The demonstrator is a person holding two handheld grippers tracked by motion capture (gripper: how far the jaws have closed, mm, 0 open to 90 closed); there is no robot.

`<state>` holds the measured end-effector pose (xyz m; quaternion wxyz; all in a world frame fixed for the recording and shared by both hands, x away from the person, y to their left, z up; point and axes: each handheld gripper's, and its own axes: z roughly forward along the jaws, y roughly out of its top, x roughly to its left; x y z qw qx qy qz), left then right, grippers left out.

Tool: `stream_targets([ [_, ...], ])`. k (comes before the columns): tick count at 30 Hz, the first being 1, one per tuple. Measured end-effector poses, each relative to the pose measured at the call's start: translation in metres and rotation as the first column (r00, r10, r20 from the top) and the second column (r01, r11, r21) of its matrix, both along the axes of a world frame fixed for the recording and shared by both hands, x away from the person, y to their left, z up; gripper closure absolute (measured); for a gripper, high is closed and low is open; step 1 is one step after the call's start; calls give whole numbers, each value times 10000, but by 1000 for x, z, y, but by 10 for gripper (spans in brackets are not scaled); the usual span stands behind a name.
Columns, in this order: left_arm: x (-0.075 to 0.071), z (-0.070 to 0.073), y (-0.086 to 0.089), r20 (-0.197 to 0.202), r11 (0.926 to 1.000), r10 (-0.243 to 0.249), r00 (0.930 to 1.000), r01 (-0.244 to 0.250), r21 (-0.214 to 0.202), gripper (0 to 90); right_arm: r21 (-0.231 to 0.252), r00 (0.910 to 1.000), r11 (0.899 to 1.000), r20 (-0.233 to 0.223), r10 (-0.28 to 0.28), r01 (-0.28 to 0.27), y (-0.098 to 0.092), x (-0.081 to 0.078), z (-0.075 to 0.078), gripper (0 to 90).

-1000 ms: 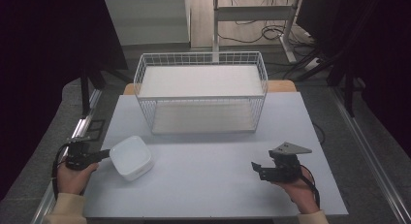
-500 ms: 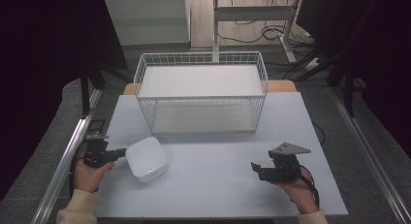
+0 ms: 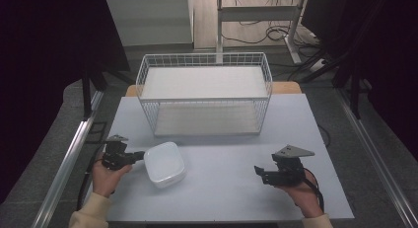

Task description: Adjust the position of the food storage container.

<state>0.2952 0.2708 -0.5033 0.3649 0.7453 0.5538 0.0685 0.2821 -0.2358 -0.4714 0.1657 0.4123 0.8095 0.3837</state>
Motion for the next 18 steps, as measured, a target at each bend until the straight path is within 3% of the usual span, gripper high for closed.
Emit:
stream_targets([
  [10, 1, 1, -18, 69, 9990, -431, 9990, 431, 78, 898, -20, 10000, 10000, -34, 6, -6, 1, 0, -1, 206],
  [16, -9, 9, -3, 250, 9998, 94, 9996, -98, 192, 900, 42, 10000, 10000, 10, -39, 39, -2, 0, 1, 206],
  [18, -14, 9, 1, 195, 9999, 129, 9997, -129, 15, 900, 48, 10000, 10000, 21, -48, 48, -2, 0, 1, 206],
])
